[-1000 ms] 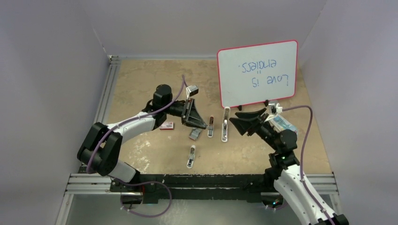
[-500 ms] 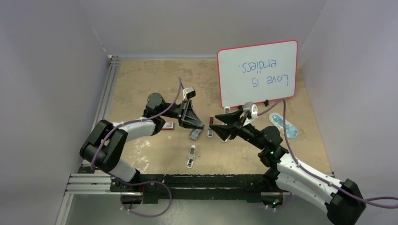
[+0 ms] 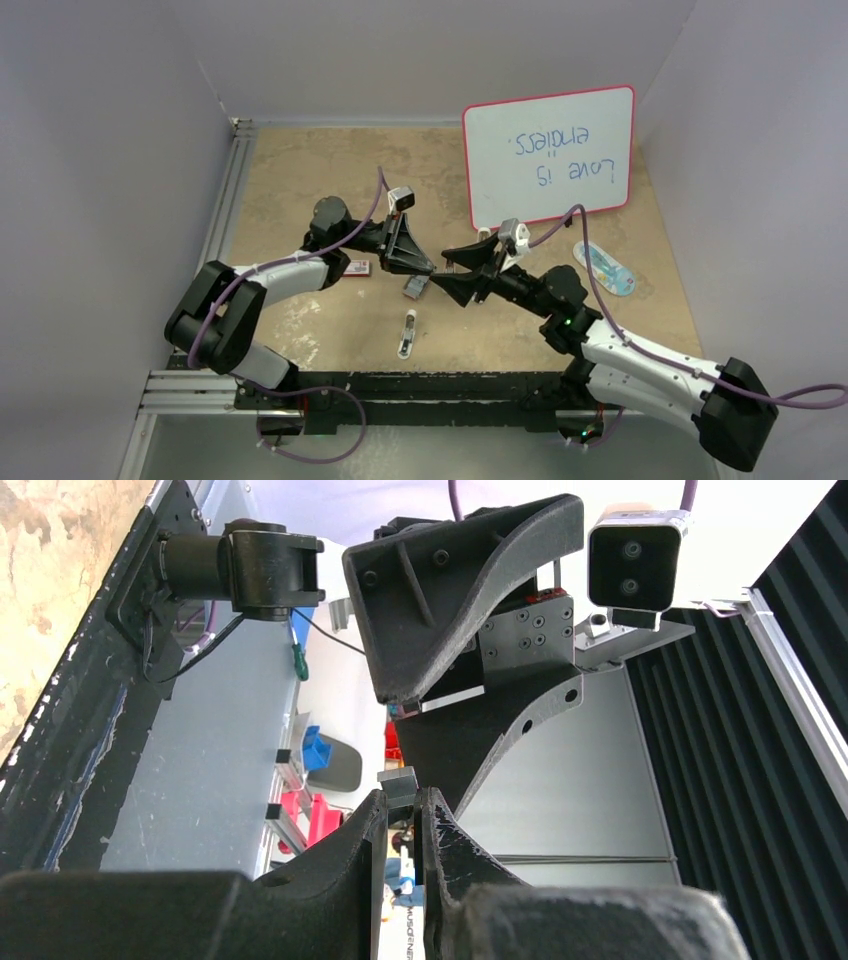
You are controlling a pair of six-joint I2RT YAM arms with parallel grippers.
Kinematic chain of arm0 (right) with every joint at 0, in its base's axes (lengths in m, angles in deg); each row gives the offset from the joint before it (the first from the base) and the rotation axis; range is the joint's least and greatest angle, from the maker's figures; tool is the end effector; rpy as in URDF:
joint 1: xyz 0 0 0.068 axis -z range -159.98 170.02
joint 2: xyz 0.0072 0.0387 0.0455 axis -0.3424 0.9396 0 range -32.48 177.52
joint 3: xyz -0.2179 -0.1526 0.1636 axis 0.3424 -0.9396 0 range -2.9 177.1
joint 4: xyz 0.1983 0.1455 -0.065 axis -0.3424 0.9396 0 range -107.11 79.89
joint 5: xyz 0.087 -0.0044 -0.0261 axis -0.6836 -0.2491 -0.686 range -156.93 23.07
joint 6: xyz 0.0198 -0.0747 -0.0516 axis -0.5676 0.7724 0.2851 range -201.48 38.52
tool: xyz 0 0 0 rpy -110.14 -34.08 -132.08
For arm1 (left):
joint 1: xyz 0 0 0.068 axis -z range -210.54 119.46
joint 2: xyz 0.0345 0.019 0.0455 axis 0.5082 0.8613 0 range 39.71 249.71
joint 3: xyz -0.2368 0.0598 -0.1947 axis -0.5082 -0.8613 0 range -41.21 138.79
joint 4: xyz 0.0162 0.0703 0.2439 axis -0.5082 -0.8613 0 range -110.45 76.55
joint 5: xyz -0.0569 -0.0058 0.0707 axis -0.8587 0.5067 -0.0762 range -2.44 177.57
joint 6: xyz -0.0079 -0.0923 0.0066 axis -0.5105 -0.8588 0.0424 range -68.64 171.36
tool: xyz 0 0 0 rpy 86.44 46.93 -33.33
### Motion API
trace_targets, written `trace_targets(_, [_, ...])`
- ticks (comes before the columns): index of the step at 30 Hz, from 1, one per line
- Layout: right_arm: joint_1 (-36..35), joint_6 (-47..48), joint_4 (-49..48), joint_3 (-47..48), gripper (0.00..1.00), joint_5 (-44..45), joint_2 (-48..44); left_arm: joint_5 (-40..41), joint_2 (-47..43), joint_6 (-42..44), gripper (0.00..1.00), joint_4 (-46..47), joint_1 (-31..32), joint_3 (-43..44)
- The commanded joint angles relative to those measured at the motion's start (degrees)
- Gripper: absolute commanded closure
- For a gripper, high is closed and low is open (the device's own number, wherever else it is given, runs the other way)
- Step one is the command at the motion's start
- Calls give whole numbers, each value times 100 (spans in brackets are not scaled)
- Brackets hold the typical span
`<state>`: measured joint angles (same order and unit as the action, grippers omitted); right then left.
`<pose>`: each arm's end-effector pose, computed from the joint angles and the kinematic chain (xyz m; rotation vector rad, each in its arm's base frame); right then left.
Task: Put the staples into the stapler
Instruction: Pick up the staple from the center of the board.
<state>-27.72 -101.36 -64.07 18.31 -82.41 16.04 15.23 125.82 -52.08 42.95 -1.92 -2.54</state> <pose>0.1196 0.1648 0.3382 -0.5595 1.2080 1.1800 0.2271 -0.2147 0.2987 -0.1114 -2.0360 2.1168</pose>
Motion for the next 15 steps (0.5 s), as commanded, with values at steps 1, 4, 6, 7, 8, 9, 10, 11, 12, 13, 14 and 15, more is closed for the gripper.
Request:
trace_targets(1, [-50,-71,-410,329,39,156,96,82,-200,227,87,46,-32,135])
trace_targets(4, [-59,-131,-428,318,43,117,137,84,-192,229,88,46,-32,149])
trace_targets(6, [-54,-146,-417,313,46,96,153,88,-199,212,87,51,-32,149])
trace_targets(7, [-59,-154,-396,307,46,90,166,88,-209,206,87,55,-32,149])
trace_targets(8, [-58,-150,-381,300,44,94,168,92,-208,207,88,55,-32,157])
trace_targets(9, [-58,-154,-360,278,42,112,160,91,-217,204,88,55,-32,165])
trace_targets(10, [-59,-149,-352,252,41,126,147,96,-224,202,88,55,-32,166])
trace_targets(11, [-59,-150,-343,224,40,155,123,97,-232,203,88,47,-32,159])
trace_targets(12, [-57,-156,-332,211,40,171,94,97,-234,209,88,40,-32,154])
trace_targets(13, [-58,-154,-323,213,41,177,97,97,-235,210,88,38,-34,150])
trace_targets(14, [-57,-148,-313,221,42,195,95,100,-235,210,88,38,-32,145])
trace_targets(15, [-59,-137,-306,231,44,203,103,110,-233,210,88,38,-33,141])
